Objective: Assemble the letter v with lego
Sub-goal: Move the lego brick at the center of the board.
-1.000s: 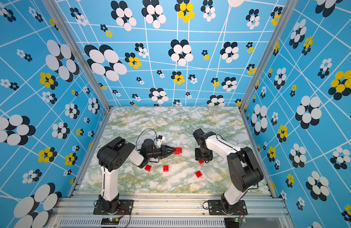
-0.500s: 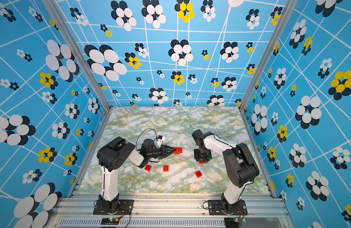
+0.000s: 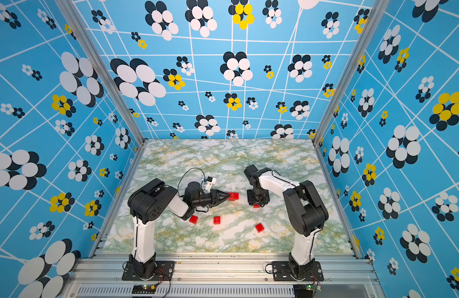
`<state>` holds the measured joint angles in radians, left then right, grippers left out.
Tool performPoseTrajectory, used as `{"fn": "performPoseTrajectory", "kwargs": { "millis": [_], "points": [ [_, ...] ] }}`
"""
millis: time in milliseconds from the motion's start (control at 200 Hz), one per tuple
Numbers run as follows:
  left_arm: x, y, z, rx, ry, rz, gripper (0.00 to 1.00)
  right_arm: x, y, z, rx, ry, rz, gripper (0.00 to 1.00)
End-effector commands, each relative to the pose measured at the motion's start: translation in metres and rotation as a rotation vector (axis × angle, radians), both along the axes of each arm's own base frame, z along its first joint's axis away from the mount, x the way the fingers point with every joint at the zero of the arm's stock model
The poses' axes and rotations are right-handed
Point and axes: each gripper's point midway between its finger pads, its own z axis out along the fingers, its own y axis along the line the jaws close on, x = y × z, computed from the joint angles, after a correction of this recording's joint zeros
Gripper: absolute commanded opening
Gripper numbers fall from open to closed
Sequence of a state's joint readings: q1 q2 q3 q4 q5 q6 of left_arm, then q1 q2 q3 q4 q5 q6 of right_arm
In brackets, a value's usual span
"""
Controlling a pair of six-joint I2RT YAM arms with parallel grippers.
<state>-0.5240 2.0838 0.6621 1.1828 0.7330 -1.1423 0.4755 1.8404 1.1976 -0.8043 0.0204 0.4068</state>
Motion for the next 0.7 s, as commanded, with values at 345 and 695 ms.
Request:
{"fn": "performPoseTrajectory", "kwargs": {
  "millis": [345, 695],
  "points": [
    [-0.009, 0.014, -0.047, 0.101, 0.128, 0.035, 0.3, -0.108, -0.039, 0.031, -0.065, 0.12, 0.029, 0.62],
    [-0.012, 0.017, -0.052, 0.108, 0.138, 0.036, 0.33, -0.125, -0.014, 0.015, -0.001, 0.131, 0.089, 0.57]
  ]
}}
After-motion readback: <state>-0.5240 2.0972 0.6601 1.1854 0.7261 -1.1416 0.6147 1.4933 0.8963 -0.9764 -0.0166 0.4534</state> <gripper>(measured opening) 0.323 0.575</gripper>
